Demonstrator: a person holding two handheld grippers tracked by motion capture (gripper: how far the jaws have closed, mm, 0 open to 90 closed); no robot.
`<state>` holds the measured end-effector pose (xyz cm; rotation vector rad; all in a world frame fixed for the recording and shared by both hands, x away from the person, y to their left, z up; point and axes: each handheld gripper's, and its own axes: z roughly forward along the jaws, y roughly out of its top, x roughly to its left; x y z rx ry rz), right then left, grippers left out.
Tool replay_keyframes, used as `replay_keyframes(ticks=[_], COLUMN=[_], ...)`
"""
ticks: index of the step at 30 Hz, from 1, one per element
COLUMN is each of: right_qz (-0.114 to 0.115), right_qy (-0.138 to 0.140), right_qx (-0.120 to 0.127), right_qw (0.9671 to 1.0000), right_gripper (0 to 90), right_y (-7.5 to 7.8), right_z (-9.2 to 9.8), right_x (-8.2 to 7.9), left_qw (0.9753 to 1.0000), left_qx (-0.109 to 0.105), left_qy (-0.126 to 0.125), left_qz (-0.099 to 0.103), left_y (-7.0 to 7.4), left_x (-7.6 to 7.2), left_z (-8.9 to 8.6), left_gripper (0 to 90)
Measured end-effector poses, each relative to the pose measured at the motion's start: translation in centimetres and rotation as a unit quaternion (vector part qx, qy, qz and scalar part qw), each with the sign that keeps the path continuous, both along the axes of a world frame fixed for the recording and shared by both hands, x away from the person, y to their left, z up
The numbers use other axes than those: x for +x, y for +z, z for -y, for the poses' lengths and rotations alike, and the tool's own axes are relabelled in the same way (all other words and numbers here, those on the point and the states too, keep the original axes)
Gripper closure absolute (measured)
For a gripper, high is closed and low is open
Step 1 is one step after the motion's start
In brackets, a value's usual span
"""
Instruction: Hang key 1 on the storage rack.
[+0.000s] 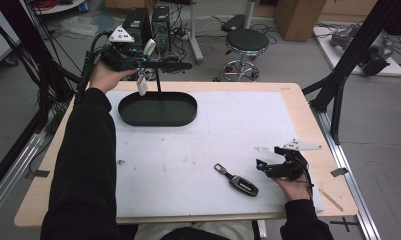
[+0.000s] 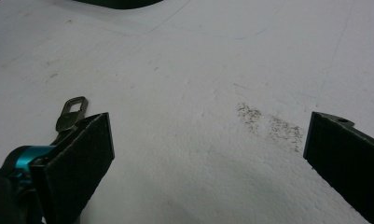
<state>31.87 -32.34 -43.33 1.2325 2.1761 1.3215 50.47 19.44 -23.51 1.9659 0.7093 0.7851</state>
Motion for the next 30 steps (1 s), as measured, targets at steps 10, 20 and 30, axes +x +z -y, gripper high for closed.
replay_keyframes(ticks=[10,20,30], right_qz=[-0.004,-0.005,-0.008], right_qy=[-0.009,-0.014,-0.011], right_qx=[-0.001,-0.003,-0.003], right_qw=[1.0000,0.9999,0.9999], right_gripper=[0.8,0.8,0.8], right_y=[-0.1,-0.2,-0.2], right_z=[0.4,0.6,0.6], right_x=[-0.1,-0.3,-0.3], left_qw=[0.9997,0.9995,0.9992], left_qx=[0.003,-0.024,-0.023], left_qy=[0.017,0.005,0.031], left_qz=[-0.017,-0.020,-0.010], left_y=[-0.4,0.1,-0.5], left_x=[2.2,1.9,2.7], left_z=[0.3,0.1,0.3], left_gripper=[75.6,75.6,75.5])
